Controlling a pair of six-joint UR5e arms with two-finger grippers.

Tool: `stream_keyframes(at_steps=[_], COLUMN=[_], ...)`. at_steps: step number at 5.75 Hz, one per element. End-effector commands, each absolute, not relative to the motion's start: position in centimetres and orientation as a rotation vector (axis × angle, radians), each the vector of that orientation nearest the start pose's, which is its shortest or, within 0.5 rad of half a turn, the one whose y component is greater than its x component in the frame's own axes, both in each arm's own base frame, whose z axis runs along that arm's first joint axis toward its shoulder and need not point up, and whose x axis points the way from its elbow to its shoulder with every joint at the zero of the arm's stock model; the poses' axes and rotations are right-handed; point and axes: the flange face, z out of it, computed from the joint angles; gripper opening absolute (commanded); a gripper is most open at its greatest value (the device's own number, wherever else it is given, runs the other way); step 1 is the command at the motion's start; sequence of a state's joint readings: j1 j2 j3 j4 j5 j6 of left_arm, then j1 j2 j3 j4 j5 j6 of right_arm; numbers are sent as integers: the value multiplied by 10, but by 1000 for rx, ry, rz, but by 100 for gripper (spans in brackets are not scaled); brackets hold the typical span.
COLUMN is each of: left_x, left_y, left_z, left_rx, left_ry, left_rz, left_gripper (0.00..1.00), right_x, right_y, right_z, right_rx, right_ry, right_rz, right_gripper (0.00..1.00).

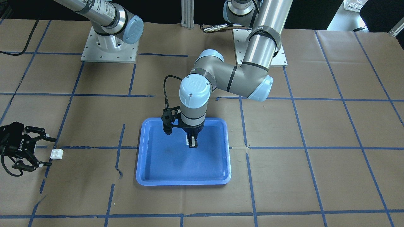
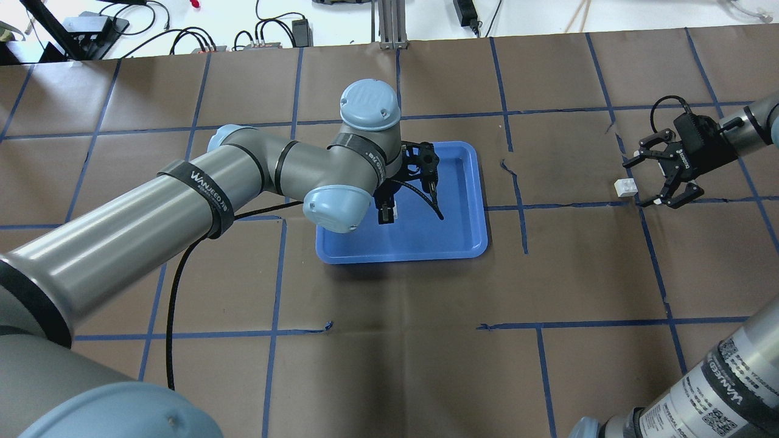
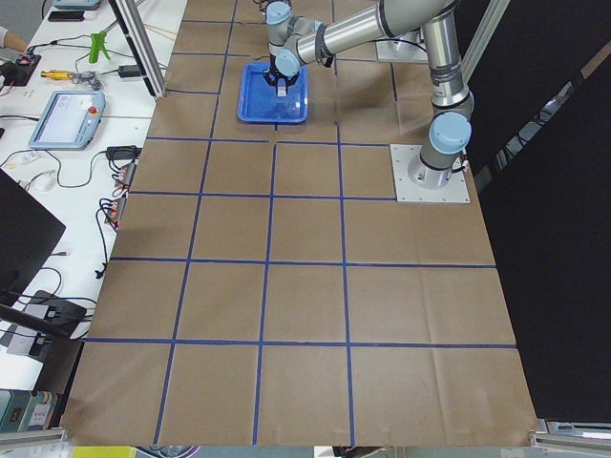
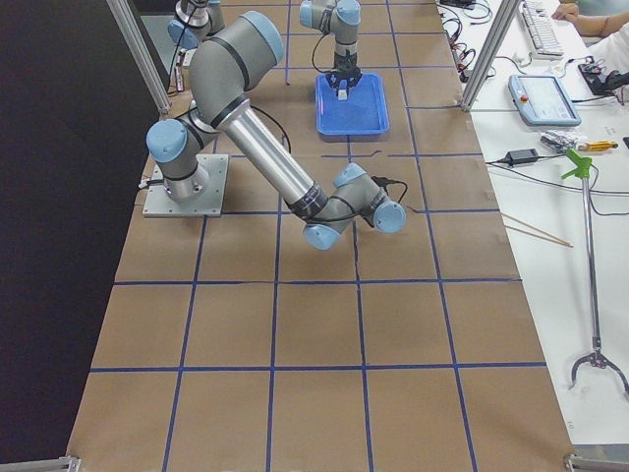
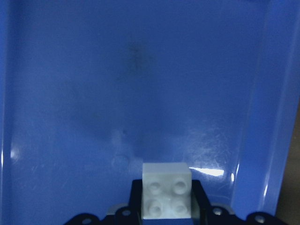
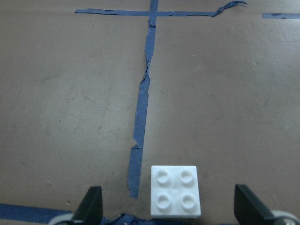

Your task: Assemble white blocks and place on blue tray

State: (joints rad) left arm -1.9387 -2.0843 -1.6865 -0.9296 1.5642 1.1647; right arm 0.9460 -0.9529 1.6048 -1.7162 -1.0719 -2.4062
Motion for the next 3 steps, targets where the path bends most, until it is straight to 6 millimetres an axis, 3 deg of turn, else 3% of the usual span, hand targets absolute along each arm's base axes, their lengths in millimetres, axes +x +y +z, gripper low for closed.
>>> stream_keyframes(at_steps=[1,3], left_x=[-351,-353], left_y=[-539,-541], left_z=[191,174], left_rx=[2201,2197], left_ry=[2245,2259], left_rz=[-15,-1], left_gripper=[31,36], right_x=[-205,-208], right_y=[-591,-591], right_z=[144,145], right_rx=[-1865,-1870], right_ry=[1731,1735], right_rz=[-610,-612], right_gripper=[100,63])
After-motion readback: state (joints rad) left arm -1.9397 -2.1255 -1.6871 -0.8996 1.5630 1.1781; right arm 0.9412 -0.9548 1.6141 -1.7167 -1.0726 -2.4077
